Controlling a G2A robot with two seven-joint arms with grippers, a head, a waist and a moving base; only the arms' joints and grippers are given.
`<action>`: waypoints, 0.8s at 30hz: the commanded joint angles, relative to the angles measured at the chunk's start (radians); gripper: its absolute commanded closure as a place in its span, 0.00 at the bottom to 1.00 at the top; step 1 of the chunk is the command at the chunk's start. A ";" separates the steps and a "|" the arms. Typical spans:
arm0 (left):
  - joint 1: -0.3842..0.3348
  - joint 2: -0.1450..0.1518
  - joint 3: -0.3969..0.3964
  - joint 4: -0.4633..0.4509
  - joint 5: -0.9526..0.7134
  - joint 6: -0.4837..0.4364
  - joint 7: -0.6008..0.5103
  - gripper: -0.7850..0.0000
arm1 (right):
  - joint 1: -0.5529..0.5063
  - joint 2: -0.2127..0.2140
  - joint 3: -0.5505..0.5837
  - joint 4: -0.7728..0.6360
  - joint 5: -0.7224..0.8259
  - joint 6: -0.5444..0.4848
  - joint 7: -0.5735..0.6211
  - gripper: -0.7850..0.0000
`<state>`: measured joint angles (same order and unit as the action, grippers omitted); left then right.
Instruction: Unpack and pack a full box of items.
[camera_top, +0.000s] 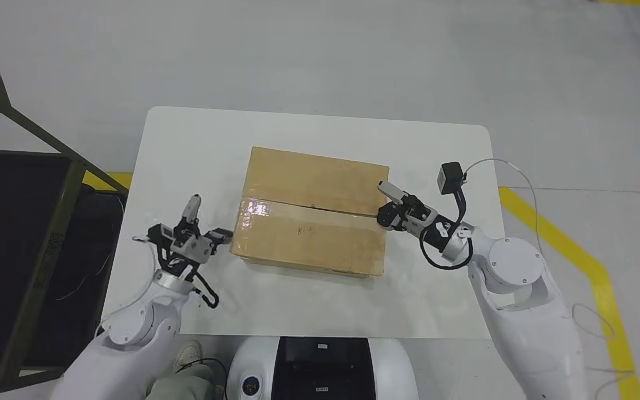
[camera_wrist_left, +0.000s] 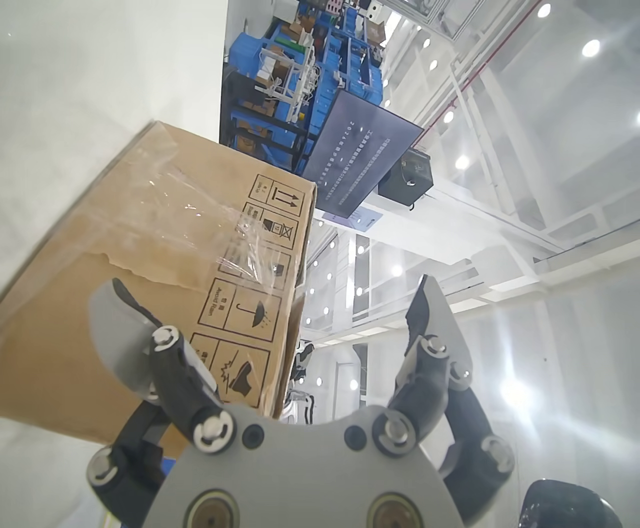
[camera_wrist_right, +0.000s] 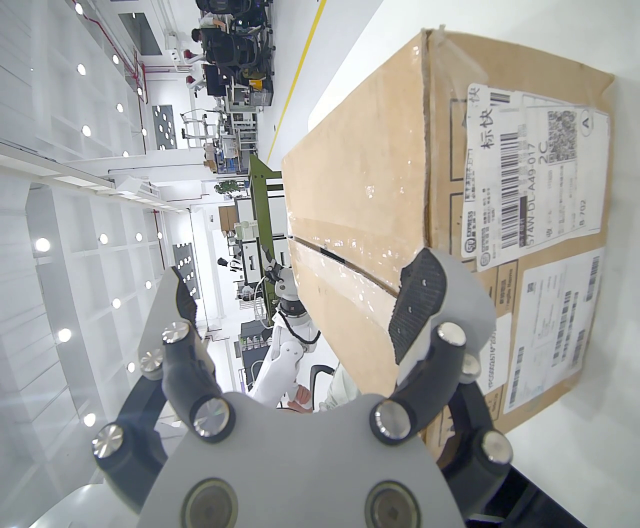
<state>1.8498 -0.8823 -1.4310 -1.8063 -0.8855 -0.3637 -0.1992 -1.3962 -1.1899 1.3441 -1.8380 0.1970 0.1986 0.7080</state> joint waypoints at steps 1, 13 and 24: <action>-0.027 -0.007 0.019 0.020 -0.012 0.010 -0.001 0.00 | 0.000 0.000 0.000 0.000 0.000 0.000 0.000 0.00; -0.140 -0.045 0.065 0.105 -0.073 -0.004 0.007 0.00 | 0.000 0.000 0.000 0.000 0.000 0.000 0.000 0.00; -0.187 -0.077 0.082 0.122 -0.047 -0.069 0.087 0.00 | 0.000 0.000 0.000 0.000 0.000 0.000 0.000 0.00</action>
<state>1.6628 -0.9567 -1.3487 -1.6825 -0.9369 -0.4181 -0.1190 -1.3962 -1.1899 1.3441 -1.8380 0.1970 0.1986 0.7080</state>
